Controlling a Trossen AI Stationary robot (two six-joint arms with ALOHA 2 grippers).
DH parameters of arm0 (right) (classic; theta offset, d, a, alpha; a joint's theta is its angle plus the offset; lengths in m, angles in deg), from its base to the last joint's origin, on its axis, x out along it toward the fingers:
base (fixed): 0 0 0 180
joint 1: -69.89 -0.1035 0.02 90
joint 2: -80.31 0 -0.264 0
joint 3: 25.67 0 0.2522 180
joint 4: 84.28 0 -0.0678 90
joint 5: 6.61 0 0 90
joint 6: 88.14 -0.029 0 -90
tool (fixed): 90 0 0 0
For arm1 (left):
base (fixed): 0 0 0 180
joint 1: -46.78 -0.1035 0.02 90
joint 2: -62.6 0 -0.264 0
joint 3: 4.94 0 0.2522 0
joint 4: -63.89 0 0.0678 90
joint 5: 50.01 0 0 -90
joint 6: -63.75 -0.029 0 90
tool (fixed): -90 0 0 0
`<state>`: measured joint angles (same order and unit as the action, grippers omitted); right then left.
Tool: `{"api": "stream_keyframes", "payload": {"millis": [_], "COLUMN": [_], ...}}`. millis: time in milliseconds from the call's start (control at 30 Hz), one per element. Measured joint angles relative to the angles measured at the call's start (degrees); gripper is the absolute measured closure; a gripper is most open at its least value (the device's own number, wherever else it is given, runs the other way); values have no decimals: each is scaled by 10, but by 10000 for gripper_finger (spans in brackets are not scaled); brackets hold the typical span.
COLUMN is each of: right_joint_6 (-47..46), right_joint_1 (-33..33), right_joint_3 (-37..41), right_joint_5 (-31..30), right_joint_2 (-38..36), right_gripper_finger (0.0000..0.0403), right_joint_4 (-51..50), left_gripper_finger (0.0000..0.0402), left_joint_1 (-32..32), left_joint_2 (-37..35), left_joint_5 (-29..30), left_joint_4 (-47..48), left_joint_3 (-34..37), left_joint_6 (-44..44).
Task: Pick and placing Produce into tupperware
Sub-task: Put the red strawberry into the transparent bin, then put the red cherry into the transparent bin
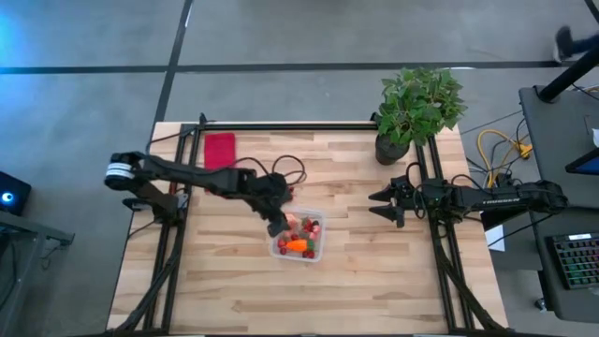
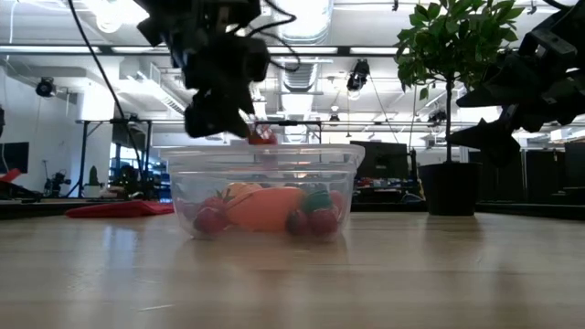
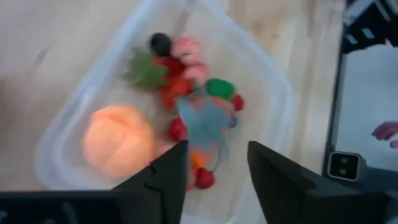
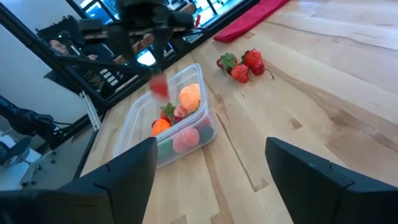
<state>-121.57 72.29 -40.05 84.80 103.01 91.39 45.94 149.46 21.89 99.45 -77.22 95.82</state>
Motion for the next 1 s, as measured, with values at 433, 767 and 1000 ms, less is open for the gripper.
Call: {"api": "stream_keyframes", "payload": {"millis": [433, 767, 1000], "right_joint_6": [0, 0, 0], "right_joint_1": [0, 0, 0], "right_joint_3": [0, 0, 0], "right_joint_5": [0, 0, 0], "right_joint_2": [0, 0, 0], "right_gripper_finger": [115, 108, 112], "right_joint_4": [0, 0, 0], "left_gripper_finger": [176, 176, 176], "left_joint_1": [16, -1, -43], "left_joint_2": [-43, -66, -27], "left_joint_5": [158, 250, 250], "left_joint_4": [240, 171, 116], "left_joint_3": [-30, 67, 110], "left_joint_6": [-213, -406, -415]}}
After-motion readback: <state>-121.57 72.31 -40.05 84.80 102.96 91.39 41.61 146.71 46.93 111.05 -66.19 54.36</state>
